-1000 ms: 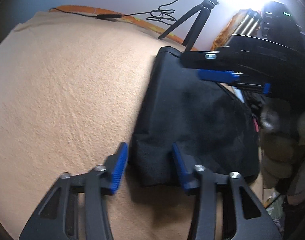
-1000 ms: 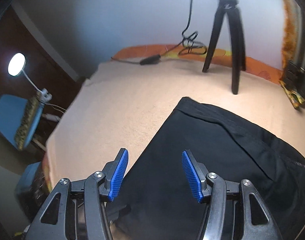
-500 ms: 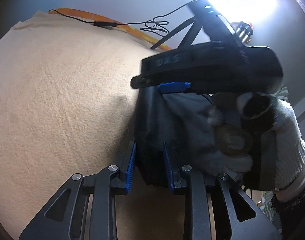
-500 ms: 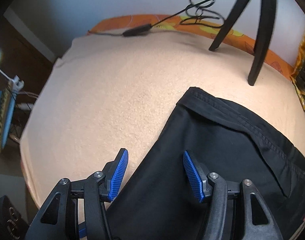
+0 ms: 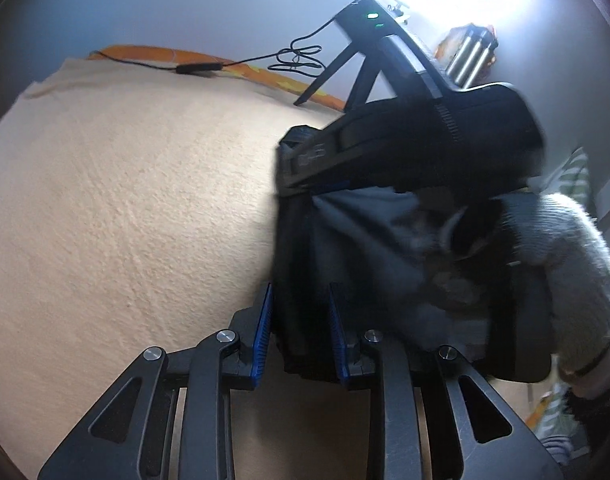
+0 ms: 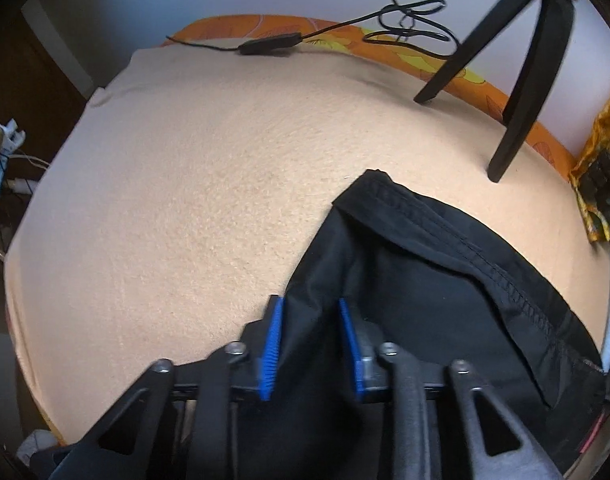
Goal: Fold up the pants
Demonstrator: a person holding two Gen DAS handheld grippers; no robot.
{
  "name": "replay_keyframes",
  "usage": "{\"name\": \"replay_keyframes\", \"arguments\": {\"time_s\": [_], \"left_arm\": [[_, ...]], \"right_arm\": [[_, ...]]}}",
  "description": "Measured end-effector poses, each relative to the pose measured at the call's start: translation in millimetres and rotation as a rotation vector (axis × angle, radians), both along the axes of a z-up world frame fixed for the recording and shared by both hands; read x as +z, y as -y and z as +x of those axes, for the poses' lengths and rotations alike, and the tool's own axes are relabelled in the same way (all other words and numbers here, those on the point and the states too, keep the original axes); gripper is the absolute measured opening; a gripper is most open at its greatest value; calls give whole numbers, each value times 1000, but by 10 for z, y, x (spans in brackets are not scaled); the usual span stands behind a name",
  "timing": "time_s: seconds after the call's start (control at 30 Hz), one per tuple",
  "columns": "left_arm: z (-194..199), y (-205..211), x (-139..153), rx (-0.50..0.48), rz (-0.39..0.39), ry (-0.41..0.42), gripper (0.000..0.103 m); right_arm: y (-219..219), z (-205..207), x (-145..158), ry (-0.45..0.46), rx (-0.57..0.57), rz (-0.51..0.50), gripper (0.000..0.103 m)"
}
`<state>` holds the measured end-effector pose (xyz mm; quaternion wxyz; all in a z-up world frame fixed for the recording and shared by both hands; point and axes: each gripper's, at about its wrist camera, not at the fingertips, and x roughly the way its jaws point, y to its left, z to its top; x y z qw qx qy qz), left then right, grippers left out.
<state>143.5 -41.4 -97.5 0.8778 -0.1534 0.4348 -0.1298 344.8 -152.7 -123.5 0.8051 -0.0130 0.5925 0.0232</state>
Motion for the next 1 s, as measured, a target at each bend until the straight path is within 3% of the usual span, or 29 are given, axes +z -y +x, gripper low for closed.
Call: {"name": "replay_keyframes", "arguments": {"time_s": [0.03,0.13,0.23,0.27,0.3,0.5,0.67,1.0], "left_arm": [[7,15,-9,0,8,-5,29],[50,40,-69,14,19,-43,48],[73,47,-135,18,-10,-71,50],[78,47,-148,10,-12,-72,48],[65,64,-143,2,-9,-63,36],[-56,233,18,-26,58,17,15],[-236,412,266,-63,122,109,12],[-470,765,533,-159,151,212,11]], "right_arm": [[34,-12,10,4,-9,20,15],[134,-83,61,29,-36,85,7],[222,-151,108,51,-57,143,3],[252,-173,132,61,-60,159,2],[271,-187,147,67,-61,170,2],[412,-280,279,108,-81,251,1],[518,-407,467,159,-76,304,1],[749,-769,874,257,-65,332,1]]}}
